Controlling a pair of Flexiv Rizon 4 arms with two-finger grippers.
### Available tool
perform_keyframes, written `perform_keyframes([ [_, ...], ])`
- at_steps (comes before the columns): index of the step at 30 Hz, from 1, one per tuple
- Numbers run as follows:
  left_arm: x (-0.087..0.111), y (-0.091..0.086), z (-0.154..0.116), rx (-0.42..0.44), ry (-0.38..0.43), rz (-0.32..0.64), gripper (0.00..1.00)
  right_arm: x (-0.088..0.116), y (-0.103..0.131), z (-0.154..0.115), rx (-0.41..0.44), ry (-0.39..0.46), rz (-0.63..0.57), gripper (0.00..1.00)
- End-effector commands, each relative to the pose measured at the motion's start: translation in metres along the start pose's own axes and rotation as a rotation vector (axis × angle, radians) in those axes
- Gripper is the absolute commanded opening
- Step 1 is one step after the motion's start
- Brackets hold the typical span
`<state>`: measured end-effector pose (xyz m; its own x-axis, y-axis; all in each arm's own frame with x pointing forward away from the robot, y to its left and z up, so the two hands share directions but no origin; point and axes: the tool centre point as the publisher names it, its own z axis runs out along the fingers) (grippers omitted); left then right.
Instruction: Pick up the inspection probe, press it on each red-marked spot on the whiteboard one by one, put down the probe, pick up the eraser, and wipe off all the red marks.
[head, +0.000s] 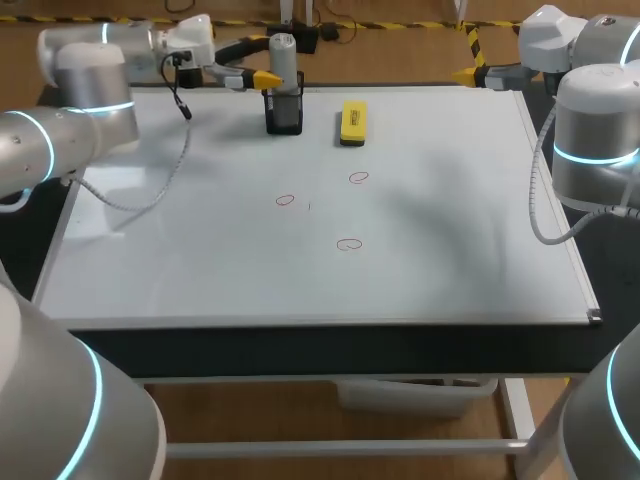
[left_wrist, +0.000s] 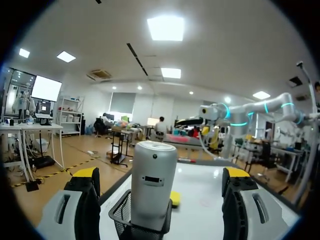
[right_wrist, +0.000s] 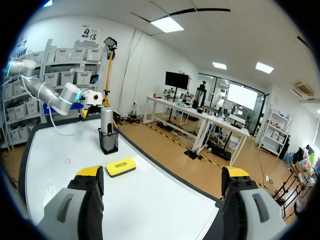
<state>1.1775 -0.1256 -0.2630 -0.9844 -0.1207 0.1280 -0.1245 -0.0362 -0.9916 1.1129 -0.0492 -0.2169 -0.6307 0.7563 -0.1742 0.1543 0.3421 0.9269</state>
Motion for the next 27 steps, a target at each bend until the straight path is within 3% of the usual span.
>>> perform_keyframes([
  [1,-0.013,0.006,0.011,0.006,0.07,-0.001,1.0,-0.001,0.0,0.0,0.002,0.001,0.0,1.0],
  [13,-0.02,0.008,0.033,0.009,0.064,-0.023,1.0,-0.001,0.0,0.0,0.002,0.001,0.0,1.0],
  [27,-0.02,0.012,0.039,0.005,0.057,-0.016,1.0,-0.001,0.0,0.0,0.002,0.001,0.0,1.0],
])
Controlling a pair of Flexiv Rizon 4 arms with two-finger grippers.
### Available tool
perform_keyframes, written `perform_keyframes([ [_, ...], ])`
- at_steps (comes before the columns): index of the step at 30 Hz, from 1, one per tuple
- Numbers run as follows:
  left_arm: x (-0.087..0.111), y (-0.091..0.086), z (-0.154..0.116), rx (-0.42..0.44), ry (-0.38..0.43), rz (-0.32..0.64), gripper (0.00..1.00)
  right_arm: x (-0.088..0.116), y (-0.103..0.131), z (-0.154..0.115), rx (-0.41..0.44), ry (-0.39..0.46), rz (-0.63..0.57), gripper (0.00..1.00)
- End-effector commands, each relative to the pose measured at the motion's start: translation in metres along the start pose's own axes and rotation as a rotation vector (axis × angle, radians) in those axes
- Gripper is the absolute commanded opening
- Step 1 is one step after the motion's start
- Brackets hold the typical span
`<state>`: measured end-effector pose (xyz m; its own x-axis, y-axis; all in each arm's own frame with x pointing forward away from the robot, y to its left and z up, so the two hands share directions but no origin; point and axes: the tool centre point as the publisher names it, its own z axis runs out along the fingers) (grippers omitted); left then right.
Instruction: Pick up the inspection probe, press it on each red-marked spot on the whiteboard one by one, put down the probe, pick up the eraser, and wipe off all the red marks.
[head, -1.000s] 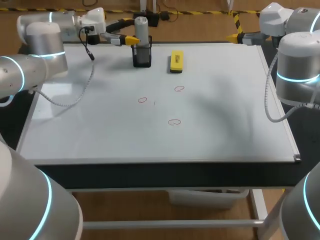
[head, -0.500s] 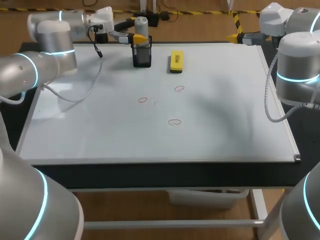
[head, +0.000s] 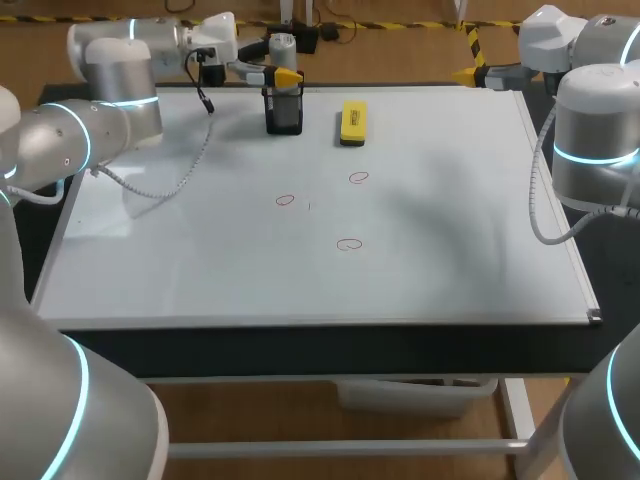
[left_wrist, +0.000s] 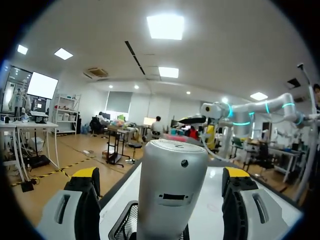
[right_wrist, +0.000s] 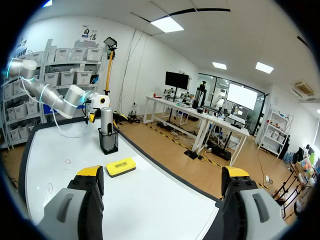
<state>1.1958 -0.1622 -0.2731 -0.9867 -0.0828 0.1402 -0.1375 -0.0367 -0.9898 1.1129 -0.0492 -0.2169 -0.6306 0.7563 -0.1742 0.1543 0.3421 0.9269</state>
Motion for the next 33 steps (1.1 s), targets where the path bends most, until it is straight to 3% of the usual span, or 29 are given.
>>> perform_keyframes([
  [1,-0.0053,0.0025,0.0006,0.009,0.02,-0.005,1.0,-0.0005,0.0003,0.0004,0.002,0.001,0.0,1.0],
  [16,-0.0097,0.0048,0.0041,0.005,0.014,0.004,1.0,-0.0005,0.0003,0.0004,0.002,0.001,0.0,1.0],
  [18,-0.0099,0.0045,0.0046,0.004,0.015,0.006,0.79,-0.0005,0.0003,0.0004,0.002,0.001,0.0,1.0],
  [20,-0.0102,0.0041,0.0049,0.005,0.016,0.008,0.47,-0.0005,0.0003,0.0004,0.002,0.001,0.0,1.0],
  [23,-0.0103,0.0038,0.0054,0.001,0.02,0.015,0.28,-0.0005,0.0003,0.0004,0.002,0.001,0.0,1.0],
  [25,-0.0104,0.0037,0.0055,0.001,0.02,0.016,0.0,-0.0005,0.0003,0.0004,0.002,0.001,0.0,1.0],
  [33,-0.0096,0.0,0.0033,0.008,0.026,0.027,0.0,-0.0005,0.0003,0.0004,0.002,0.001,0.0,1.0],
])
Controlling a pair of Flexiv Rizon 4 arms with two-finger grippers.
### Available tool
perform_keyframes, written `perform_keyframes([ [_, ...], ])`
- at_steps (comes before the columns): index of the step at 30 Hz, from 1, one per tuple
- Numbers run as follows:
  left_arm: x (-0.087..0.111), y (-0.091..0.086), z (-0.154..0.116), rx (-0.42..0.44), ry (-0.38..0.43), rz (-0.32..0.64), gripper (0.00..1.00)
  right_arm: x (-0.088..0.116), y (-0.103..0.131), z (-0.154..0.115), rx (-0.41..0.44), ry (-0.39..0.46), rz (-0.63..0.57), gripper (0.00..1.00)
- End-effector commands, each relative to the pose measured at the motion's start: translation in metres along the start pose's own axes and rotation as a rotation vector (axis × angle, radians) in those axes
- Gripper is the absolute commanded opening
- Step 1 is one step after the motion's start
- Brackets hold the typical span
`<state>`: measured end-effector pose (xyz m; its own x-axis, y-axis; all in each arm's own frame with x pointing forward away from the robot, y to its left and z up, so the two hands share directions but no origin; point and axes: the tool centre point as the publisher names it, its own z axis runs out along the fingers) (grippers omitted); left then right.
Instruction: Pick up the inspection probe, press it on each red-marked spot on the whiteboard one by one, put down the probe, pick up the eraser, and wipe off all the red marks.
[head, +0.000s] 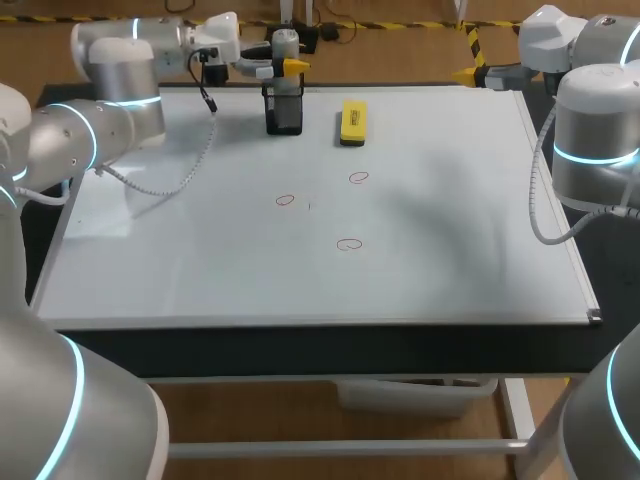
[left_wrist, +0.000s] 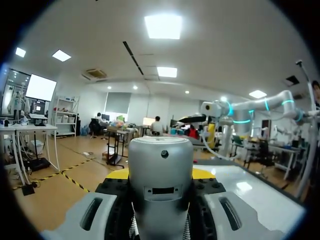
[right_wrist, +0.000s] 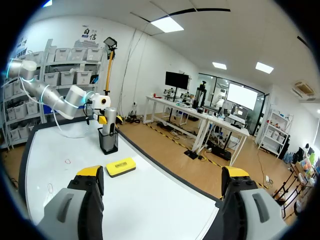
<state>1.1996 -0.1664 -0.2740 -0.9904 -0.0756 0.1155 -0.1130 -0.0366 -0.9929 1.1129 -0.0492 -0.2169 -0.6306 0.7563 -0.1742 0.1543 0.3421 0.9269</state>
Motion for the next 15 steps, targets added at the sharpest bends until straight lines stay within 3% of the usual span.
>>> perform_keyframes([
  [1,-0.006,-0.001,-0.002,0.008,0.018,0.004,0.0,-0.001,0.0,0.0,0.002,0.001,0.0,1.0],
  [15,0.001,-0.019,-0.005,0.014,0.036,0.041,0.0,-0.001,0.0,0.0,0.002,0.001,0.0,1.0],
])
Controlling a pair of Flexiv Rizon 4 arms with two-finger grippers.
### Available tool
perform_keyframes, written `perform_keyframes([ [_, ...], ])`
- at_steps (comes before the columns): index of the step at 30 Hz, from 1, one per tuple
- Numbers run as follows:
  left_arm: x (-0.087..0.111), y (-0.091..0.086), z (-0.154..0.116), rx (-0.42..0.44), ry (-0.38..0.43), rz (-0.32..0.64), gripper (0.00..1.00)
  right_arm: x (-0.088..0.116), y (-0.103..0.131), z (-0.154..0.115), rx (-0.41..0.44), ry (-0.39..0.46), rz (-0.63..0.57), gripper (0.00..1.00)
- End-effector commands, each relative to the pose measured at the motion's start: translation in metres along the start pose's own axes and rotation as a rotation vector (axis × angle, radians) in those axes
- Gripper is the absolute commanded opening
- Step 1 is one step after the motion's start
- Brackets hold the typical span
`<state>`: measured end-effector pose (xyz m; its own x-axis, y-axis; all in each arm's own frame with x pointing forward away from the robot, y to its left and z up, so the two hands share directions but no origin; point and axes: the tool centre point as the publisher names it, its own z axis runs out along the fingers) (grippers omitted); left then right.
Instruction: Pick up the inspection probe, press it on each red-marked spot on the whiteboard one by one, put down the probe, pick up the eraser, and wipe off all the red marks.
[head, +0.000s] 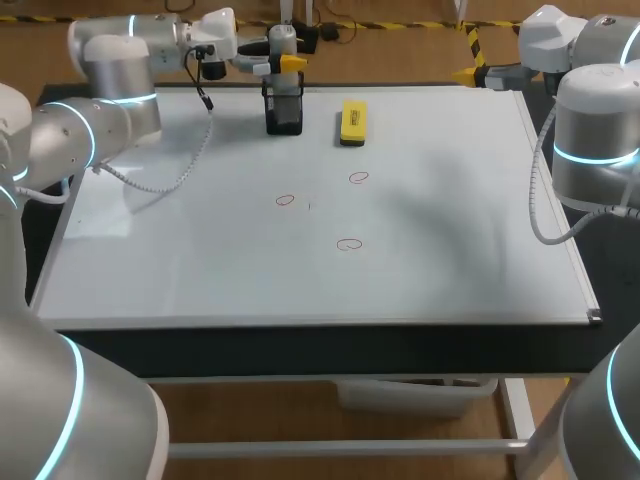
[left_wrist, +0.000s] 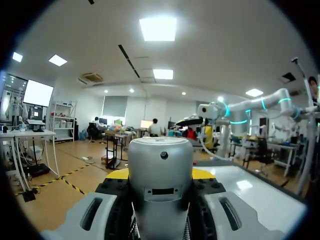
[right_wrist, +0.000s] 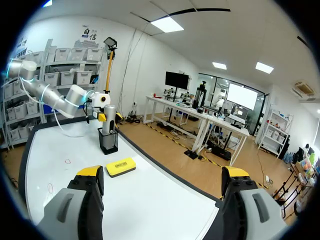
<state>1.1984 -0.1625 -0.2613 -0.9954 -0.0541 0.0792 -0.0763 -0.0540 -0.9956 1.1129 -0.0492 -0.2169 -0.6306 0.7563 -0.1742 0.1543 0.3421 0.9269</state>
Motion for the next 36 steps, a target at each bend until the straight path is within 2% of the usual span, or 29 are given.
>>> perform_keyframes([
  [1,-0.001,-0.009,-0.001,-0.009,0.013,0.012,0.0,-0.001,0.0,0.0,0.002,0.001,0.0,1.0],
  [17,0.002,-0.044,-0.014,-0.009,0.006,0.036,0.0,-0.001,0.0,0.0,0.002,0.001,0.0,1.0],
  [36,0.014,-0.085,-0.014,-0.02,0.032,0.048,0.0,-0.001,0.0,0.0,0.002,0.001,0.0,1.0],
])
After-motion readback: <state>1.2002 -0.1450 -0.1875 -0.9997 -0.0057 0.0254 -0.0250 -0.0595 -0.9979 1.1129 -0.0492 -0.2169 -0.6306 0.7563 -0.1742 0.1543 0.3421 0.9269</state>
